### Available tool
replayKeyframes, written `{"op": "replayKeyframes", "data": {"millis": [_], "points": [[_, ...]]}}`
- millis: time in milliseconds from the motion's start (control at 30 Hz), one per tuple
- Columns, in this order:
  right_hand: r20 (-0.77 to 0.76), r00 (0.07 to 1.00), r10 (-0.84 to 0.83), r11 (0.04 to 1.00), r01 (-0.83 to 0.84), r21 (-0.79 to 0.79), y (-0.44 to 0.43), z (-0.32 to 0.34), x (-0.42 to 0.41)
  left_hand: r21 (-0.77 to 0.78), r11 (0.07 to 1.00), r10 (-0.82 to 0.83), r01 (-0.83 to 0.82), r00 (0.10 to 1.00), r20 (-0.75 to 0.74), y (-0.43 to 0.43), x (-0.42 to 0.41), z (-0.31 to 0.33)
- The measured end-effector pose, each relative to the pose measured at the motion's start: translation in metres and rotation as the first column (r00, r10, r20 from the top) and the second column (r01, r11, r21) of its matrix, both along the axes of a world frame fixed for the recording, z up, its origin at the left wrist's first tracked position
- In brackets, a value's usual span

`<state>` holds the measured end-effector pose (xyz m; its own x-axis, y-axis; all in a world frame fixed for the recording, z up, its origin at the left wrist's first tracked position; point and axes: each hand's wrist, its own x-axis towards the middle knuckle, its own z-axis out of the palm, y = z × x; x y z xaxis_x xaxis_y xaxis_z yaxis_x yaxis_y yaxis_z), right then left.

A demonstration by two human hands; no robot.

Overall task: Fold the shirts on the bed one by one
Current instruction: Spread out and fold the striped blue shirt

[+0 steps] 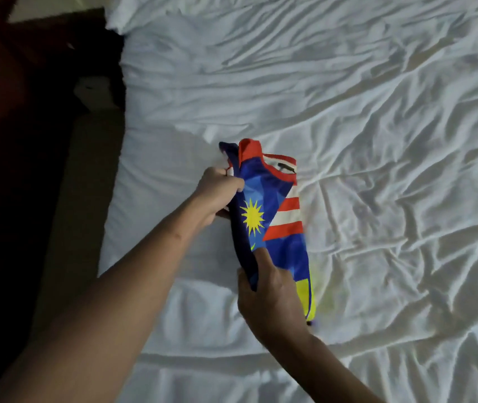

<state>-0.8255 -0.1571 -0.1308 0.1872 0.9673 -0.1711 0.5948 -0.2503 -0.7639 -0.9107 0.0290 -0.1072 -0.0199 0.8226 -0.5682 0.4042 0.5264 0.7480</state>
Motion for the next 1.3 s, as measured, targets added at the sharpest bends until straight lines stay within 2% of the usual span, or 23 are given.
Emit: {"op": "replayKeyframes", "data": {"millis": [233, 333, 400, 467, 533, 567, 633, 700, 767, 900, 1033, 1133, 1200, 1300], "points": [[-0.097, 0.967, 0.237, 0.967, -0.244, -0.069, -0.013, -0.031, -0.105, -0.097, 0.978, 0.177, -0.184, 0.981, -0.079, -0.017, -0.14, -0.044], [-0.092, 0.966, 0.241, 0.967, -0.247, -0.061, -0.018, -0.047, -0.113, -0.098, 0.965, 0.233, -0.241, 0.968, -0.094, -0.03, -0.171, -0.072], [-0.043, 0.981, 0.189, 0.981, -0.191, -0.029, -0.019, -0.058, -0.101, -0.125, 0.941, 0.311, -0.313, 0.95, -0.042, -0.042, -0.18, -0.085], [0.141, 0.987, 0.071, 0.996, -0.077, 0.04, -0.015, -0.067, -0.077, -0.184, 0.919, 0.358, -0.35, 0.934, 0.011, -0.057, -0.181, -0.094], [0.307, 0.945, -0.117, 0.993, 0.11, 0.041, -0.008, -0.074, -0.045, -0.17, 0.924, 0.34, -0.341, 0.94, -0.04, -0.077, -0.174, -0.106], [0.331, 0.922, -0.203, 0.973, 0.228, -0.04, -0.004, -0.075, -0.03, -0.135, 0.935, 0.313, -0.327, 0.943, -0.114, -0.089, -0.168, -0.111], [0.298, 0.891, -0.343, 0.866, 0.423, -0.267, 0.002, -0.083, -0.005, -0.066, 0.952, 0.276, -0.298, 0.934, -0.228, -0.112, -0.157, -0.122], [0.241, 0.891, -0.384, 0.8, 0.452, -0.396, 0.007, -0.087, 0.004, 0.017, 0.96, 0.272, -0.278, 0.921, -0.279, -0.128, -0.146, -0.13], [0.199, 0.916, -0.348, 0.806, 0.4, -0.435, 0.011, -0.086, 0.001, 0.093, 0.959, 0.283, -0.267, 0.913, -0.293, -0.134, -0.139, -0.134], [0.116, 0.909, -0.4, 0.843, 0.415, -0.343, -0.003, -0.074, -0.003, 0.161, 0.948, 0.312, -0.276, 0.906, -0.284, -0.152, -0.133, -0.131], [0.242, 0.923, -0.299, 0.833, 0.377, -0.406, -0.048, -0.072, 0.008, 0.04, 0.976, 0.212, -0.213, 0.9, -0.381, -0.19, -0.14, -0.124], [0.336, 0.92, -0.203, 0.839, 0.341, -0.425, -0.052, -0.072, 0.017, -0.011, 0.988, 0.126, -0.157, 0.832, -0.541, -0.186, -0.15, -0.111], [0.323, 0.926, -0.195, 0.892, 0.304, -0.335, -0.033, -0.074, 0.022, 0.093, 0.982, 0.189, -0.166, 0.796, -0.575, -0.161, -0.155, -0.102], [0.201, 0.954, -0.224, 0.94, 0.266, -0.214, 0.019, -0.082, 0.026, 0.27, 0.957, 0.242, -0.1, 0.788, -0.566, -0.109, -0.149, -0.099]]}}
